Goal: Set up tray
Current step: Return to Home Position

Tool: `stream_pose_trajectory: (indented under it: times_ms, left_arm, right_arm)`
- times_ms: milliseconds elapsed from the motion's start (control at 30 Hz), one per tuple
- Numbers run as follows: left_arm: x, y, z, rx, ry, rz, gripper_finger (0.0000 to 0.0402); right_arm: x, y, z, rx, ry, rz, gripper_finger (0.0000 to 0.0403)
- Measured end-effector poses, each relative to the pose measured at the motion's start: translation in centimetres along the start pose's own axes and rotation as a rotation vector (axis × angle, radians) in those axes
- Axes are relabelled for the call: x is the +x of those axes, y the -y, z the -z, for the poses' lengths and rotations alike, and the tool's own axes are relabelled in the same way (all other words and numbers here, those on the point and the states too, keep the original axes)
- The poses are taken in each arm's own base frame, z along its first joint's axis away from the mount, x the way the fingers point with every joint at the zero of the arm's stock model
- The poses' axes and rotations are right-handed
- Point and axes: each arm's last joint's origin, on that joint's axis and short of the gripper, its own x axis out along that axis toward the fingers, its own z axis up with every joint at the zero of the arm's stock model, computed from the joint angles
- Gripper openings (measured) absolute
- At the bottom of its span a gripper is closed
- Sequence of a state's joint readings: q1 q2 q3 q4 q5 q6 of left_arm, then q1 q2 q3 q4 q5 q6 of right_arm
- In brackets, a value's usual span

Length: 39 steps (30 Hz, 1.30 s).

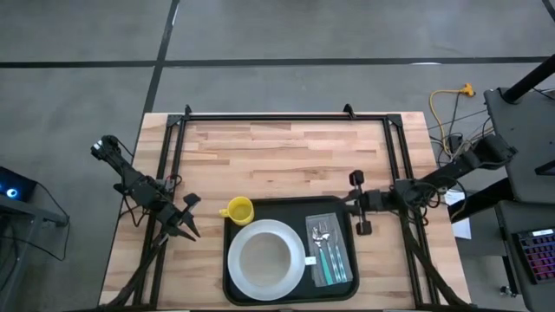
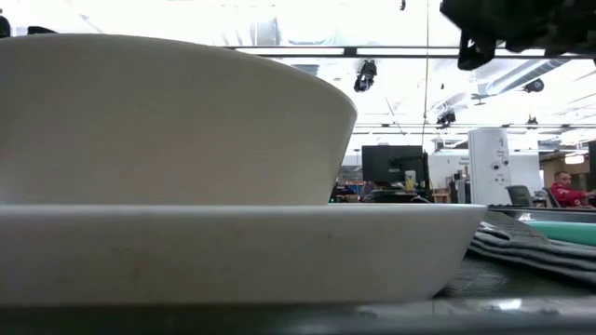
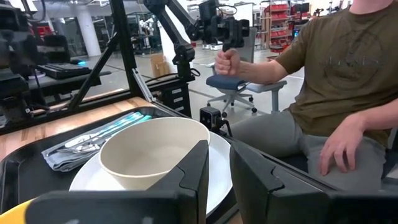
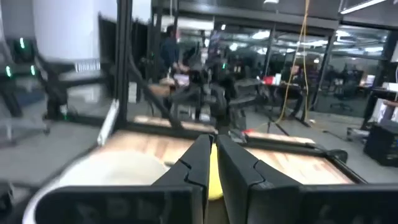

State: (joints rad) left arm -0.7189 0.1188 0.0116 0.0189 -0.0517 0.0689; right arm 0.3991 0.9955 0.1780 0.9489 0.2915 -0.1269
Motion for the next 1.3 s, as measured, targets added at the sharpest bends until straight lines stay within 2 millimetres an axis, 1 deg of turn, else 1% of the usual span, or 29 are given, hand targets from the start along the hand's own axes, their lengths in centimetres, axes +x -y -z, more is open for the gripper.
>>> stream_pose_trajectory:
  times_ms: [67, 167, 300, 433, 600, 700, 900, 1067, 1300]
  left_arm:
    - [0.0, 0.0, 0.0, 0.0, 0.0, 0.0, 0.0048]
    - [0.0, 0.0, 0.0, 0.0, 0.0, 0.0, 0.0048]
    - [0.0, 0.0, 0.0, 0.0, 0.0, 0.0, 0.0048]
    - [0.0, 0.0, 0.0, 0.0, 0.0, 0.0, 0.0048]
    - [0.0, 0.0, 0.0, 0.0, 0.0, 0.0, 0.0048]
    - [0.0, 0.0, 0.0, 0.0, 0.0, 0.0, 0.0048]
    - [0.0, 0.0, 0.0, 0.0, 0.0, 0.0, 0.0048]
    - [0.0, 0.0, 0.0, 0.0, 0.0, 0.0, 0.0048]
    - [0.0, 0.0, 0.0, 0.0, -0.001, 0.0, 0.0048]
  right_arm:
    - [0.0, 0.1, 0.1, -0.026, -0.006, -0.006, 0.0022]
    - [0.1, 0.9, 0.0, -0.034, 0.009, 0.016, 0.0022]
    - [0.3, 2.2, 0.4, -0.033, 0.011, -0.047, 0.0022]
    - [0.2, 3.8, 1.0, -0.026, -0.011, 0.011, 0.0022]
    - [-0.2, 5.1, 1.4, -0.036, -0.008, 0.072, 0.0022]
    - [-0.9, 5.7, 1.9, -0.036, 0.013, 0.096, 0.0022]
    - [-2.8, 6.2, 2.6, -0.038, 0.054, 0.144, 0.0022]
    - [-3.3, 6.1, 2.6, -0.037, 0.03, 0.11, 0.0022]
    - [-4.1, 6.0, 2.6, -0.012, -0.028, 0.112, 0.0022]
